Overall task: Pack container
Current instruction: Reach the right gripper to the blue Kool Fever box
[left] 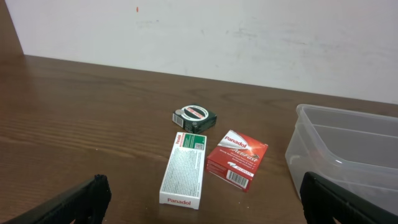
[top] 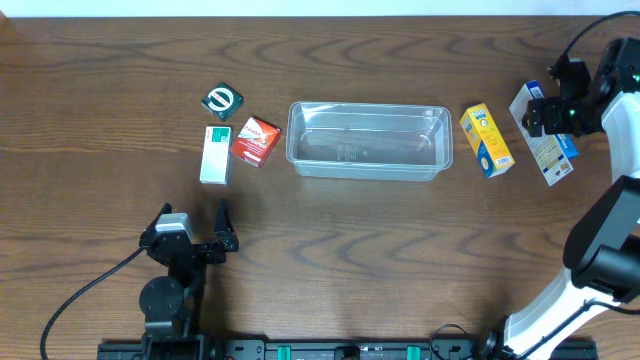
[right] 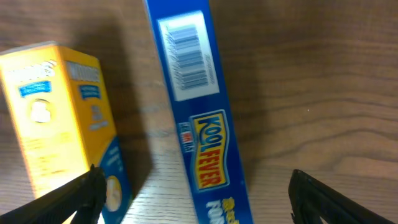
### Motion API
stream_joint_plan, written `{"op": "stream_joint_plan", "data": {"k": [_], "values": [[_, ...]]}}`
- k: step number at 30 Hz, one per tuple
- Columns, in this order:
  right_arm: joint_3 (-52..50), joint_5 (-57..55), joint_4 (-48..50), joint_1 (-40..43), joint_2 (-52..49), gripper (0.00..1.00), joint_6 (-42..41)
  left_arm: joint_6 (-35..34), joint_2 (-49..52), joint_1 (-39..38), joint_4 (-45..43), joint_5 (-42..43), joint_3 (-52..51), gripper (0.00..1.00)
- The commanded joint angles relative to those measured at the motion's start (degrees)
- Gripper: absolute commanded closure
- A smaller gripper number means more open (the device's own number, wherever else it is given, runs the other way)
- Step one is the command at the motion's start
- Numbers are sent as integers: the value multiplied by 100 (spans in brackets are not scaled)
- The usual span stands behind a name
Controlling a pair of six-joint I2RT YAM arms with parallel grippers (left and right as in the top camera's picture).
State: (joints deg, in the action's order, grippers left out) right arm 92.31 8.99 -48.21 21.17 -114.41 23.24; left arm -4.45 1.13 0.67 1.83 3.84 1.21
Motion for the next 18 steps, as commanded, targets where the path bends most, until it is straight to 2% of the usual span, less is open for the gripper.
{"op": "stream_joint_plan", "data": {"k": [1,7,18], "values": [[107,-68,59,79,-186,11,42,35,-9,26,192,0,-98,2],[105,-66,111,116,-387,15,42,35,-9,26,192,0,-98,2],[105,-63,153,116,-444,47,42,35,-9,26,192,0,-98,2]]}}
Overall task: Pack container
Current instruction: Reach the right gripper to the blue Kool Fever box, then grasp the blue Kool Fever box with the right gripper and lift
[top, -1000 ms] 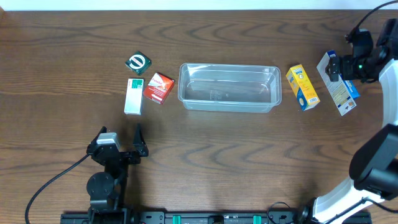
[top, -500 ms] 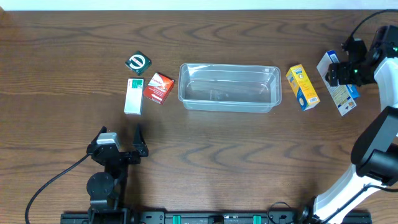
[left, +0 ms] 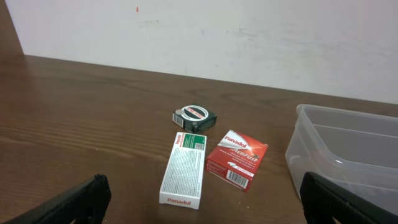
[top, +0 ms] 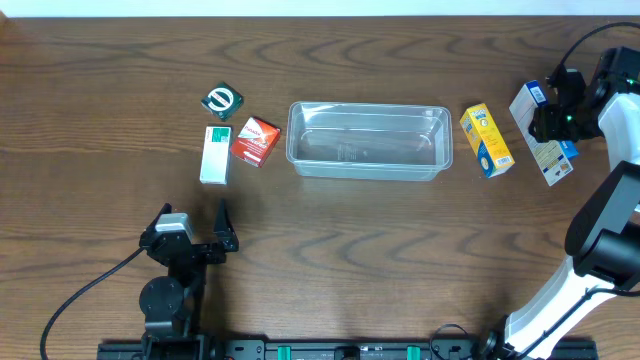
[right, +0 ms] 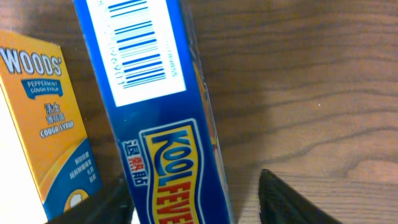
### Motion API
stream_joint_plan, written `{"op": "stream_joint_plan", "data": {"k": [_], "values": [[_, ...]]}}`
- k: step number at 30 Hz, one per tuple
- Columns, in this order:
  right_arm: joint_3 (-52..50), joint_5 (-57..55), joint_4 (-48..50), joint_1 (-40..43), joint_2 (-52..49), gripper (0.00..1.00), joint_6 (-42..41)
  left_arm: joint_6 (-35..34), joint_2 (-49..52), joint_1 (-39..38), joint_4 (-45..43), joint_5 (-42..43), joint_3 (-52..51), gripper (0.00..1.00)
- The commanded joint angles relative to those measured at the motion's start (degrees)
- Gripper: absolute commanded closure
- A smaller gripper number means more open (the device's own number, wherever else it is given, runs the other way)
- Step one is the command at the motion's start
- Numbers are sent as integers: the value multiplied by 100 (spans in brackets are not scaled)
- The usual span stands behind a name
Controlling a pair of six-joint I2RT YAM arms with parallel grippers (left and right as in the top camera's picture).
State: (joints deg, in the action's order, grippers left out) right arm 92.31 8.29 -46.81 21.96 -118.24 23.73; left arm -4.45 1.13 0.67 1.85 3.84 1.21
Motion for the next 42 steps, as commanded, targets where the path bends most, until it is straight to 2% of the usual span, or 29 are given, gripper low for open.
{"op": "stream_joint_plan", "data": {"k": [1,9,12,19,28,42], "values": [[105,7,13,37,-66,51,-9,35,-9,26,190,0,-98,2],[105,7,55,37,-72,74,-9,35,-9,26,190,0,-98,2],[105,7,74,37,-72,79,-11,35,-9,26,190,2,-98,2],[111,9,105,37,-70,84,-98,35,-9,26,188,0,-98,2],[363,9,-79,24,-50,82,-284,35,-9,26,190,0,-98,2],[2404,234,-1733,-262,-48,84,-348,35,-9,26,188,2,-98,2]]}}
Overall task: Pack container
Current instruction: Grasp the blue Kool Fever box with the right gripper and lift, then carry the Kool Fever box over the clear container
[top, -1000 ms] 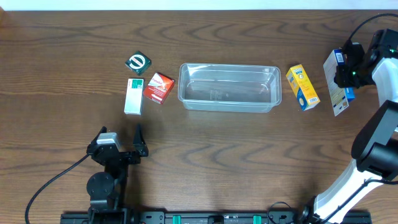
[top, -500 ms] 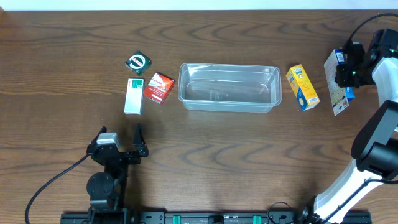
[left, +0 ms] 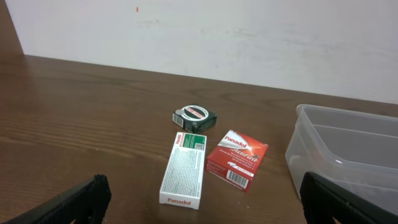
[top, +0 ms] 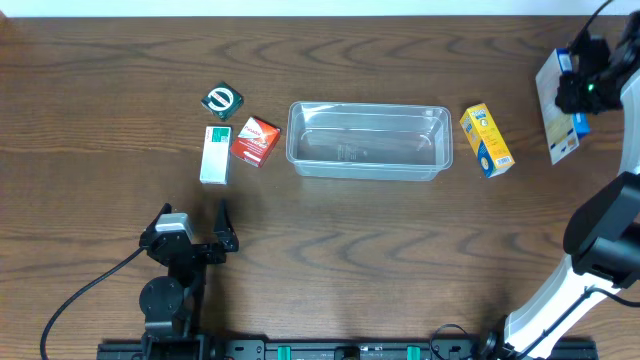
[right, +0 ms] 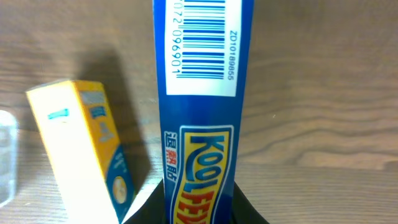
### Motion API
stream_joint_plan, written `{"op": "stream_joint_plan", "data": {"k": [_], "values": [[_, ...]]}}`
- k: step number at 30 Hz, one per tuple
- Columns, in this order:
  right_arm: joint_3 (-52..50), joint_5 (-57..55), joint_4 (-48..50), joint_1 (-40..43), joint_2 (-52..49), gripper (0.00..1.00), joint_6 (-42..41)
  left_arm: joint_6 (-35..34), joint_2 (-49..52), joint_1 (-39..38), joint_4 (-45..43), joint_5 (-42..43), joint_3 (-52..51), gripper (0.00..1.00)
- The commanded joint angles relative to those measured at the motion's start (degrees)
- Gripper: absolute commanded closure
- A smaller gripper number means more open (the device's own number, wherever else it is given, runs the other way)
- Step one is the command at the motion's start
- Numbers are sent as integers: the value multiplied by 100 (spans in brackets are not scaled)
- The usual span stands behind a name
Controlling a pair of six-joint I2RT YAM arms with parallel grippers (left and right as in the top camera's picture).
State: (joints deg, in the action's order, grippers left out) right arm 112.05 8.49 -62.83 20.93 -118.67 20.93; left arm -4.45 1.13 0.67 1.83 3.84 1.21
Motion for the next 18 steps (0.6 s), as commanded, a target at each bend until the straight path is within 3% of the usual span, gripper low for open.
{"op": "stream_joint_plan", "data": {"k": [1,18], "values": [[592,254,-243,-216,-4,83,-68,35,-9,26,192,0,-98,2],[1958,243,-940,-2459,-4,82,750,35,-9,26,190,0,-98,2]]}}
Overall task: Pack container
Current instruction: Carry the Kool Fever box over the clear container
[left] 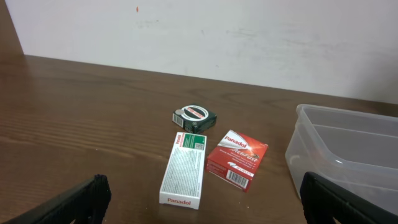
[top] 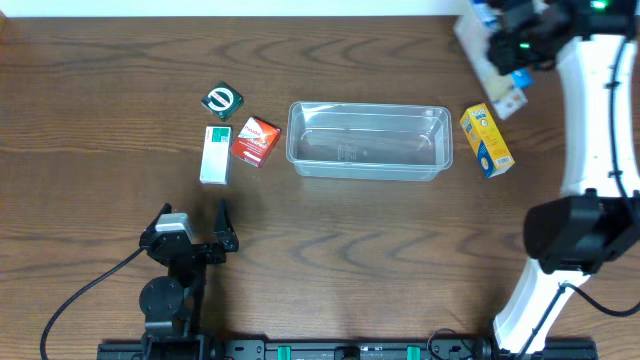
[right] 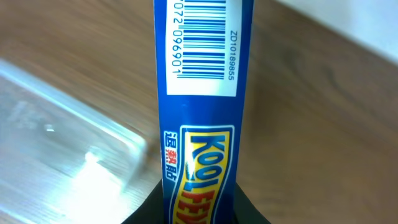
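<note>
The clear plastic container (top: 367, 140) lies at the table's middle; its corner (right: 68, 149) shows in the right wrist view. My right gripper (top: 510, 45) is shut on the blue Kool Fever box (right: 200, 106), held in the air past the container's far right corner (top: 485, 55). A yellow Woods box (top: 486, 141) lies right of the container. Left of it lie a red Panadol box (left: 237, 160), a white-green Panadol box (left: 185, 168) and a small dark green box (left: 195, 116). My left gripper (left: 199, 205) rests open near the front edge, nothing between its fingers.
A white wall (left: 217, 37) runs along the table's far edge. The right arm (top: 600, 130) reaches along the right side of the table.
My right gripper has carried the blue box from the far right edge leftward, and it now hangs near the container's far right corner. The left arm has not moved.
At first the blue box lay on the table right of the yellow box, with my right gripper open over it. The jaws then stood lower around it. Later the box was gripped and off the table at the far right; now it hangs near the container.
</note>
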### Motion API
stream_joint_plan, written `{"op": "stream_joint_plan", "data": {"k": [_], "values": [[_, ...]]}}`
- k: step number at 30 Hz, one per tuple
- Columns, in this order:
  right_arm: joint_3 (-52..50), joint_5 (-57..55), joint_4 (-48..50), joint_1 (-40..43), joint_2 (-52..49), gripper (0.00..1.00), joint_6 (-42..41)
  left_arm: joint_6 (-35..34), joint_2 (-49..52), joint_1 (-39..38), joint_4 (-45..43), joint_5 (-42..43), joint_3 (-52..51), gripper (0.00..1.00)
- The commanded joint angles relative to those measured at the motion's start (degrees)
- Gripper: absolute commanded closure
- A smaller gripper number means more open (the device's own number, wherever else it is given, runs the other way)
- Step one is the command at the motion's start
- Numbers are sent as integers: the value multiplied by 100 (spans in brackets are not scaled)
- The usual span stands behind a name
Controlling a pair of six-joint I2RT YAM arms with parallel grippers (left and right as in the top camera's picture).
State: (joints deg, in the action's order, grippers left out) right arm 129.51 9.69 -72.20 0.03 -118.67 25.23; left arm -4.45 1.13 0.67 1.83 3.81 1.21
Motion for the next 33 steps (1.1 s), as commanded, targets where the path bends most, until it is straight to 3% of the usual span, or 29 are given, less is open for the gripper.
{"op": "stream_joint_plan", "data": {"k": [1,13,21,33], "values": [[212,122,-2,-525,-4,82,404,35,-9,26,190,2,-98,2],[201,103,-341,-2046,-7,75,1478,35,-9,26,192,2,-98,2],[107,304,-774,-2131,-68,77,1860,35,-9,26,192,2,-98,2],[-590,518,-479,-2133,-238,79,1945,35,-9,26,190,2,-98,2]]}}
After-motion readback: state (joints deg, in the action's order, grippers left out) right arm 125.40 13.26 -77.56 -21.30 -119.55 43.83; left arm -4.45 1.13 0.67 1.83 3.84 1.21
